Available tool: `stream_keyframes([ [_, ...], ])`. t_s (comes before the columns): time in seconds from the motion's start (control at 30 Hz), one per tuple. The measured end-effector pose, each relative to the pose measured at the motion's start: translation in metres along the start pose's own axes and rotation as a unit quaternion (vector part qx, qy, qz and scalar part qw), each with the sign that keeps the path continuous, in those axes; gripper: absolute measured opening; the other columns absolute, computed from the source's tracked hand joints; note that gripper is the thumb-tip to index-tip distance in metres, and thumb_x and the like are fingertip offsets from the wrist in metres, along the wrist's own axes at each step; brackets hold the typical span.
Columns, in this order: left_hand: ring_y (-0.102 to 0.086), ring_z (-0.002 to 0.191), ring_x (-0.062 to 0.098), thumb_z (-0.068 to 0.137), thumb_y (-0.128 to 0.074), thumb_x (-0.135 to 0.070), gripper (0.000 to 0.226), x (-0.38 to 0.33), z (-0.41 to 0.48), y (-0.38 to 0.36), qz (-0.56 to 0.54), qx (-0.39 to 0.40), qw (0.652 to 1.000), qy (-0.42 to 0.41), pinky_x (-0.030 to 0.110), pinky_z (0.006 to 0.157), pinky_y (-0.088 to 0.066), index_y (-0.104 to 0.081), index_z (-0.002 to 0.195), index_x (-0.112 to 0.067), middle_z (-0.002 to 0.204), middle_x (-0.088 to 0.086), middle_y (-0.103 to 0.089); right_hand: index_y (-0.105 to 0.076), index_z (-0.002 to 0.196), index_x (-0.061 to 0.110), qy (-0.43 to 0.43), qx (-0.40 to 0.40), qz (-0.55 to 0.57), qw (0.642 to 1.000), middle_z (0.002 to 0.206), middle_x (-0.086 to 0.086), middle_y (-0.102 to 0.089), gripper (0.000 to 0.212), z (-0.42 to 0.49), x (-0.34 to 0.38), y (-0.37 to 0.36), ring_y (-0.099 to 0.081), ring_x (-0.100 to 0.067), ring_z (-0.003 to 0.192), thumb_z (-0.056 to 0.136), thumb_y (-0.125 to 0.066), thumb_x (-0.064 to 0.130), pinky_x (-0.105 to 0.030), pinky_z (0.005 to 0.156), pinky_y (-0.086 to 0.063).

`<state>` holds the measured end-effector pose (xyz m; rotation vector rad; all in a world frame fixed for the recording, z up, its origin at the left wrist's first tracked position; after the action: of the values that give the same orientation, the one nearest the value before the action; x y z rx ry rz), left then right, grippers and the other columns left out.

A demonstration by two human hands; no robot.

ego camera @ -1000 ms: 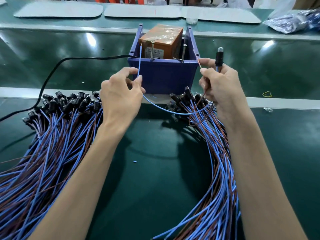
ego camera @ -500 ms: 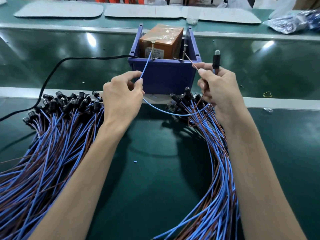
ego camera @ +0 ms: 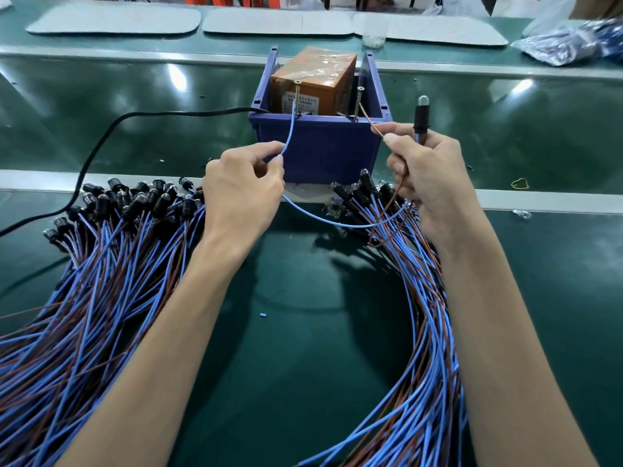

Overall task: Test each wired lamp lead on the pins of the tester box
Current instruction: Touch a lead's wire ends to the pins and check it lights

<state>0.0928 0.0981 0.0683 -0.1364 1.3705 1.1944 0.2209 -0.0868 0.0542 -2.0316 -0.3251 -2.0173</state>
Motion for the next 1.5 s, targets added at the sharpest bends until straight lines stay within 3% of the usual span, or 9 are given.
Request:
stream_keyframes([
  [0.1, -0.066, 0.081, 0.017, 0.091, -0.056, -0.020, 0.026, -0.003, -0.001, -0.002, -0.006, 0.006, 1.000, -0.010, 0.025, 0.086, -0.047, -0.072, 0.111, -0.025, 0.065, -0.008, -0.065, -0.071, 0.084, 0.022, 0.002, -0.005, -0.014, 1.000, 0.043, 0.016, -0.036, 0.024, 0.000, 0.000, 0.001, -0.025, -0.002, 0.041, 0.093, -0.052, 0.011, -0.014, 0.039, -0.019],
  [0.27, -0.065, 0.080, 0.030, 0.090, -0.057, -0.018, 0.023, -0.006, -0.003, -0.001, -0.008, 0.003, 1.000, -0.024, 0.033, 0.085, -0.050, -0.075, 0.103, -0.021, 0.072, 0.011, -0.071, -0.072, 0.083, 0.021, 0.001, -0.011, -0.019, 1.000, 0.043, 0.017, -0.035, 0.024, 0.000, 0.001, 0.003, -0.024, -0.003, 0.043, 0.093, -0.052, 0.010, -0.017, 0.042, -0.018],
  [0.6, -0.063, 0.069, 0.013, 0.090, -0.058, -0.017, 0.024, -0.008, -0.001, 0.000, -0.032, 0.006, 0.999, -0.023, 0.032, 0.083, -0.053, -0.074, 0.108, -0.019, 0.067, -0.001, -0.069, -0.072, 0.086, 0.019, -0.001, -0.002, -0.023, 1.000, 0.043, 0.016, -0.036, 0.024, -0.002, 0.005, 0.002, -0.025, -0.003, 0.043, 0.093, -0.052, 0.008, -0.016, 0.041, -0.020],
  [0.87, -0.065, 0.074, 0.028, 0.091, -0.057, -0.019, 0.024, -0.012, -0.002, -0.001, -0.008, -0.002, 0.999, -0.048, 0.035, 0.075, -0.052, -0.074, 0.106, -0.018, 0.076, 0.012, -0.073, -0.061, 0.077, 0.019, -0.002, -0.018, -0.039, 0.999, 0.040, 0.014, -0.034, 0.018, -0.002, 0.005, 0.002, -0.023, -0.004, 0.042, 0.092, -0.055, 0.010, -0.017, 0.042, -0.017],
  [0.97, -0.061, 0.066, 0.013, 0.090, -0.057, -0.019, 0.024, -0.011, -0.001, -0.002, -0.020, 0.001, 0.999, -0.046, 0.027, 0.071, -0.050, -0.074, 0.107, -0.018, 0.067, 0.002, -0.069, -0.064, 0.091, 0.012, -0.001, -0.017, -0.040, 0.999, 0.041, 0.014, -0.034, 0.009, -0.002, 0.005, 0.003, -0.024, -0.004, 0.043, 0.092, -0.055, 0.010, -0.018, 0.043, -0.018],
  [1.07, -0.059, 0.063, 0.006, 0.090, -0.057, -0.019, 0.023, -0.009, -0.001, -0.003, -0.037, 0.005, 0.998, -0.043, 0.022, 0.067, -0.048, -0.075, 0.105, -0.019, 0.058, -0.009, -0.064, -0.067, 0.100, 0.007, -0.002, -0.019, -0.045, 0.999, 0.041, 0.014, -0.036, 0.015, -0.001, 0.005, 0.004, -0.027, -0.004, 0.043, 0.092, -0.055, 0.011, -0.017, 0.043, -0.020],
  [1.23, -0.059, 0.058, -0.002, 0.090, -0.058, -0.020, 0.023, -0.008, -0.001, -0.003, -0.041, 0.008, 0.998, -0.043, 0.020, 0.067, -0.049, -0.075, 0.106, -0.020, 0.057, -0.016, -0.061, -0.064, 0.092, 0.013, -0.005, -0.015, -0.056, 0.998, 0.039, 0.014, -0.038, 0.010, -0.002, 0.006, 0.003, -0.028, -0.003, 0.043, 0.092, -0.055, 0.012, -0.016, 0.043, -0.023],
  [1.33, -0.062, 0.064, 0.005, 0.090, -0.058, -0.020, 0.023, -0.010, -0.001, -0.003, -0.038, 0.010, 0.998, -0.046, 0.023, 0.068, -0.050, -0.075, 0.106, -0.020, 0.057, -0.014, -0.062, -0.062, 0.086, 0.015, -0.008, -0.009, -0.048, 0.999, 0.041, 0.013, -0.038, 0.012, -0.004, 0.006, 0.002, -0.028, -0.003, 0.043, 0.093, -0.054, 0.011, -0.016, 0.043, -0.023],
  [1.5, -0.056, 0.051, -0.012, 0.090, -0.059, -0.018, 0.024, -0.008, -0.001, -0.005, -0.044, 0.017, 0.998, -0.033, 0.015, 0.067, -0.050, -0.074, 0.108, -0.020, 0.058, -0.018, -0.061, -0.064, 0.092, 0.011, -0.005, -0.002, -0.047, 0.999, 0.042, 0.013, -0.037, 0.010, -0.003, 0.006, 0.002, -0.027, -0.004, 0.044, 0.093, -0.054, 0.011, -0.018, 0.045, -0.021],
])
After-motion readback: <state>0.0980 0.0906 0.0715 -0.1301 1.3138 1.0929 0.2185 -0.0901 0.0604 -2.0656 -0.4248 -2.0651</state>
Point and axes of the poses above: each hand's wrist, its own z-axis towards the middle knuckle, its own y-axis out of the back of the hand, x = y × z, the point moved 9 cm from there along z, towards the middle knuckle
